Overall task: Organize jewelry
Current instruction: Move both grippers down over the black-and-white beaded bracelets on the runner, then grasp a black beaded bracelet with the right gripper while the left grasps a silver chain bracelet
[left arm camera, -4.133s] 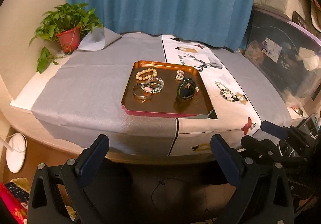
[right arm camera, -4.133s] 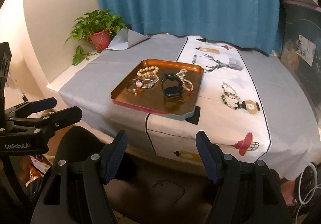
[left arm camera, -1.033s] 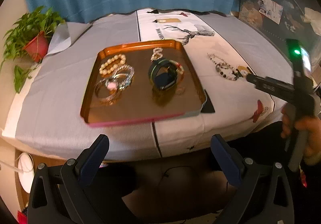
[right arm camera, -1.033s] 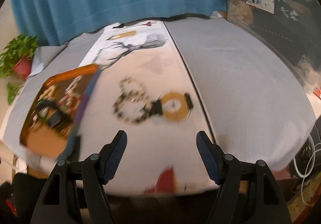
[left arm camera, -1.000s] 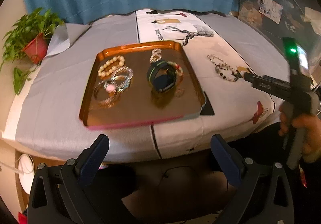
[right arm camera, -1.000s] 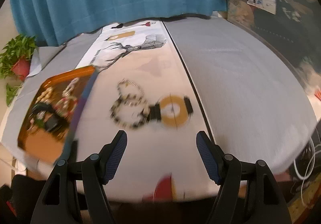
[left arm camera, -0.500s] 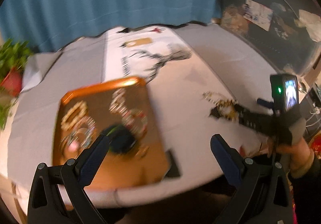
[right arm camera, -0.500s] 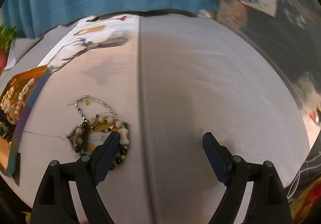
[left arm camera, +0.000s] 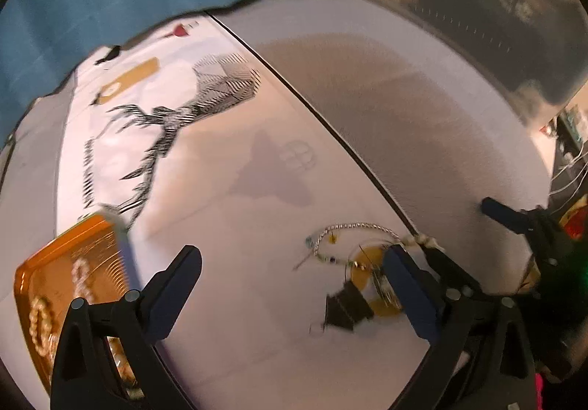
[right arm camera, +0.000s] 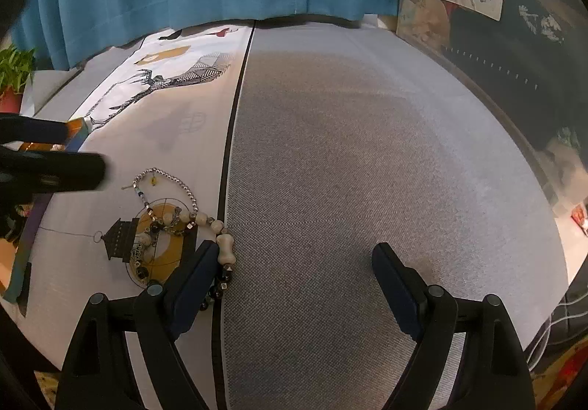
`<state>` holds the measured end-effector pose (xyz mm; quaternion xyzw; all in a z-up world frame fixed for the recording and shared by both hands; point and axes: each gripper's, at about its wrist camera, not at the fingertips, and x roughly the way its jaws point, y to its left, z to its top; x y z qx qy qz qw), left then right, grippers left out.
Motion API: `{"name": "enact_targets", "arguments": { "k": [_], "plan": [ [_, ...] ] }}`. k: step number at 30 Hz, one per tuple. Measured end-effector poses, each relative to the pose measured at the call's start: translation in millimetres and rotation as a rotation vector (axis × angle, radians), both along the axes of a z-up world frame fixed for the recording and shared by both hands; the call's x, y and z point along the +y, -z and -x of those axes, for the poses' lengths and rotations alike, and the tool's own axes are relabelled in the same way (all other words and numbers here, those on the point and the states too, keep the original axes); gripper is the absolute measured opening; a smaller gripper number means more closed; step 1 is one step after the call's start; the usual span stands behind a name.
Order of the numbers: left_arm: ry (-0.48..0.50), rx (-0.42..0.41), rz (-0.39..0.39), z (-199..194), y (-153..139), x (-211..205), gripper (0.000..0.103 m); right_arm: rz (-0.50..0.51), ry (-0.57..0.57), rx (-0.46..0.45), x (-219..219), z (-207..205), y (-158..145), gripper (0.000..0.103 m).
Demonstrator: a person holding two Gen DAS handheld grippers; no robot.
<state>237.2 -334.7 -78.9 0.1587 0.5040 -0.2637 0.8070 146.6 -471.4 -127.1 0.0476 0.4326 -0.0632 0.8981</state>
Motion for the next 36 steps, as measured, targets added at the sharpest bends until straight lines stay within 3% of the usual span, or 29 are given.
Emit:
{"name": "enact_targets", "arguments": {
  "k": [3,5,7,8,9,10,11,12,13,19,25,36],
  "plan": [
    [0.017,0.021,-0.058,-5.4,15.4,-10.1,0.092,-0.004,-0.006,0.000,-0.5,-0.4,0.2,0.085],
    [0.022,0.041,-0.085,-7.8,24.4,-14.1,0.083,-0.005,-0.011,-0.001,-0.8,-1.4,0.0,0.085],
    [0.000,0.046,-0.045,-9.0,23.0,-12.2,0.073,-0.002,-0.015,-0.002,0.0,-2.3,0.2,0.084],
    [0.003,0.040,-0.040,-7.9,22.7,-14.1,0.063,0.000,-0.022,-0.002,1.6,-2.4,-0.1,0.082],
    [0.025,0.036,-0.035,-5.6,21.3,-17.4,0.054,-0.002,-0.045,-0.006,4.7,-2.0,-1.5,0.071],
    [0.075,0.032,-0.028,-0.6,18.4,-22.6,0.026,-0.001,-0.078,-0.010,9.9,-1.8,-3.8,0.062],
    [0.111,0.045,-0.021,2.6,17.6,-26.5,0.006,0.000,-0.111,-0.010,15.1,-2.0,-5.6,0.040],
    [0.132,0.067,-0.010,5.8,16.8,-28.8,0.003,0.005,-0.146,-0.006,21.9,-2.6,-7.1,0.028],
    [0.130,0.071,-0.001,8.0,15.7,-28.6,0.002,0.023,-0.165,0.004,28.7,-3.2,-8.2,0.010],
    [0.079,0.036,0.104,26.6,-22.5,1.7,0.002,-0.033,-0.123,-0.022,22.8,11.4,-24.2,0.010],
    [0.034,-0.043,0.181,57.7,-73.3,41.8,0.002,-0.042,-0.093,-0.086,17.9,29.0,-62.9,0.010],
    [-0.121,-0.146,0.206,130.8,-119.6,139.2,0.002,-0.008,-0.143,-0.153,58.9,83.0,-115.5,0.010]
  ]
}}
